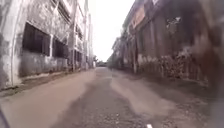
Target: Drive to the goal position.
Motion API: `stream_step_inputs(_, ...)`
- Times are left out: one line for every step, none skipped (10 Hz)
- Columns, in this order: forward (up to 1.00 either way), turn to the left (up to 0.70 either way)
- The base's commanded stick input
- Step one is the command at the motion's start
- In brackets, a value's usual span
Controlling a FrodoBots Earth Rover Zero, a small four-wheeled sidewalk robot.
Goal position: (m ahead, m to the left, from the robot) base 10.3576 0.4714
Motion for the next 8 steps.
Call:
stream_step_inputs(1.00,0.00)
stream_step_inputs(1.00,0.00)
stream_step_inputs(1.00,0.00)
stream_step_inputs(1.00,0.00)
stream_step_inputs(1.00,0.00)
stream_step_inputs(1.00,0.00)
stream_step_inputs(1.00,0.00)
stream_step_inputs(1.00,0.00)
